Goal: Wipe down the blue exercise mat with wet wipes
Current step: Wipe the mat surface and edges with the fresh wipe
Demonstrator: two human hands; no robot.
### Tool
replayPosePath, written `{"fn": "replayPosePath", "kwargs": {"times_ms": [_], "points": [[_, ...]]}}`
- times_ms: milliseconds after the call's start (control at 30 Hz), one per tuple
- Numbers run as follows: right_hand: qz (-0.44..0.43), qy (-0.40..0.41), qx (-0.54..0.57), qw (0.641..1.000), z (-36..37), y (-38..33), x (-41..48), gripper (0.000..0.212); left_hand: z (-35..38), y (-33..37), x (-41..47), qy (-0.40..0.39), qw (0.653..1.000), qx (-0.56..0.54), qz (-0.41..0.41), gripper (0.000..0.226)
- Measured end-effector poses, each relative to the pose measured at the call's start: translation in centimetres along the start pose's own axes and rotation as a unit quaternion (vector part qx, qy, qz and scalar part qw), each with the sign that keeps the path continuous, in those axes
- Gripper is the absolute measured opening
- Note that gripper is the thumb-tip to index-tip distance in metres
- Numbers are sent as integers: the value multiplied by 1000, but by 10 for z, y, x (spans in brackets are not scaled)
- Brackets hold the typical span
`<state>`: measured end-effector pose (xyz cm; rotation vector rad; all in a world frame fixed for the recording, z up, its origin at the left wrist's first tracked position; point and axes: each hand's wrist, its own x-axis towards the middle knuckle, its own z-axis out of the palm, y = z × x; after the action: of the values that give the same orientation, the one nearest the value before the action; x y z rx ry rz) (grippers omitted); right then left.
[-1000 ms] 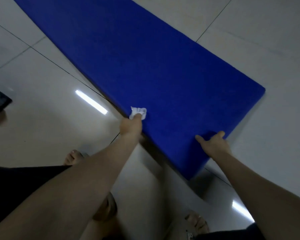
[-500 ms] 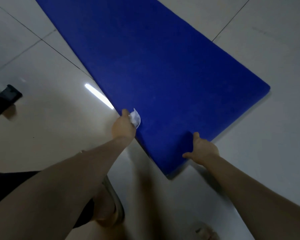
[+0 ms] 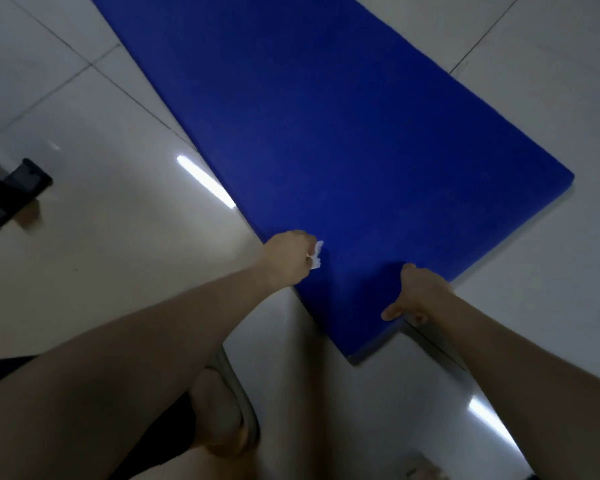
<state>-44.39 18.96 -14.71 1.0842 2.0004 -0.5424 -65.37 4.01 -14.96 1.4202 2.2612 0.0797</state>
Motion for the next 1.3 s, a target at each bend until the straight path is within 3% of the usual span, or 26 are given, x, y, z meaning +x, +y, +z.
{"fn": "replayPosePath", "kwargs": {"times_ms": [200, 267, 333, 433, 533, 733, 833, 933, 1033, 1067, 1167, 1233, 1300], "points": [[6, -5, 0, 1000, -2, 0, 2, 86, 15, -12, -23, -90, 984, 28, 148, 16], [9, -5, -3, 1000, -2, 0, 2, 90, 18, -22, -27, -69, 987, 9, 144, 21], [12, -6, -5, 1000, -1, 0, 2, 95, 18, -35, -22, 16, 996, -41, 79, 32], [8, -3, -2, 1000, -1, 0, 2, 97, 13, -64, -3, 151, 981, -89, -81, 30], [8, -4, -1, 1000, -3, -1, 0, 98, 8, -66, 1, 130, 976, -103, -138, 20], [-3, -8, -13, 1000, -5, -1, -1, 88, 34, 7, -40, 53, 990, -115, -67, 30], [-1, -4, -26, 1000, -6, -2, -1, 82, 55, 54, -69, -17, 993, -100, 65, 34], [5, 5, -23, 1000, -4, -3, 1, 81, 84, 87, -96, -105, 979, -43, 167, 24], [6, 0, -24, 1000, -4, -1, 2, 78, 74, 77, -83, -100, 969, 44, 222, 31], [2, -2, -27, 1000, -5, -1, 2, 78, 65, 67, -73, -76, 972, 54, 216, 30], [-2, -10, -22, 1000, -7, 1, 1, 79, 39, 11, -32, 19, 993, 59, 96, 30], [-6, -11, -22, 1000, -7, 2, 0, 81, 25, -30, -4, 72, 996, 39, -25, 29], [-12, -8, -20, 1000, -6, 3, 0, 82, 16, -55, 10, 138, 977, -43, -154, 30]]}}
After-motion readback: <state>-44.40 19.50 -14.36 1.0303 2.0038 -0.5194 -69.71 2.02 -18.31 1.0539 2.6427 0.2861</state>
